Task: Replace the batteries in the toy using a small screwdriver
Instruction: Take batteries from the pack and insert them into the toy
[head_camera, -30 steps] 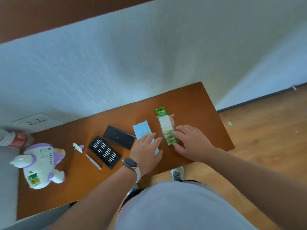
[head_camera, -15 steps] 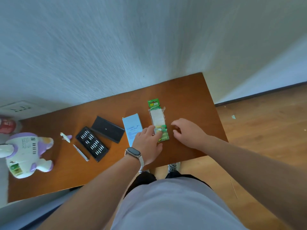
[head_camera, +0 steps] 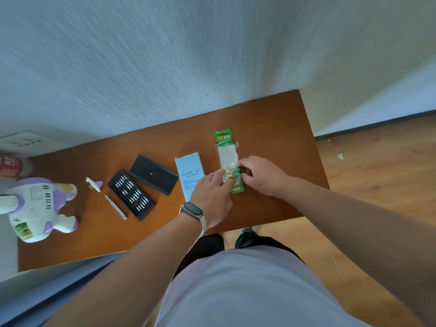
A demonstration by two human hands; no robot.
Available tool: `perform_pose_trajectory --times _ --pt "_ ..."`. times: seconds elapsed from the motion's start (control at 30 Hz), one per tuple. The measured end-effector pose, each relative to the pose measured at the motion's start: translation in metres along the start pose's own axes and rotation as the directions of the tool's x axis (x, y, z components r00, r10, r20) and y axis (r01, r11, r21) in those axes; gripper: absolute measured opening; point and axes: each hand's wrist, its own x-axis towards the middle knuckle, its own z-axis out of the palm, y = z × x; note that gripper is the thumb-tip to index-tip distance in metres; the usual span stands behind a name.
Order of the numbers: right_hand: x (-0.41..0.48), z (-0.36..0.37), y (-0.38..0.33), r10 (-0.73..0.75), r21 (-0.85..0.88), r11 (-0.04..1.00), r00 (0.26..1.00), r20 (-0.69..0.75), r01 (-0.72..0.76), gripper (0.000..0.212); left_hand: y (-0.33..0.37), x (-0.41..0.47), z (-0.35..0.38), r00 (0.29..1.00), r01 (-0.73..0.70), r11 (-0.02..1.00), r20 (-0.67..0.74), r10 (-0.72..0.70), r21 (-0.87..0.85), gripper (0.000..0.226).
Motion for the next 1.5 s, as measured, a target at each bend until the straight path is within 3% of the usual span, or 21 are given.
perform_pose_trajectory --times 0.47,0.93,1.17,1.5 --pt "0.009 -0.001 0.000 -0.033 -0.032 0.999 0.999 0.023 0.033 0.033 0.000 0.003 0.004 0.999 -0.009 0.991 -0.046 0.003 -0.133 0.044" --pt "0.002 0.000 0.007 -0.004 0.002 1.000 0.997 -0.081 0.004 0.022 -0.002 0.005 0.007 0.997 -0.033 0.985 -0.069 0.021 -0.169 0.050" --pt "0.008 0.000 0.006 -0.029 -0.022 0.999 0.999 -0.025 0.028 0.032 -0.002 0.003 0.013 0.996 -0.036 0.979 -0.082 0.020 -0.201 0.049" --pt "0.013 -0.002 0.001 -0.023 0.035 0.999 0.999 0.024 0.022 0.009 -0.001 0.001 0.015 0.997 -0.019 0.978 -0.082 0.002 -0.209 0.053"
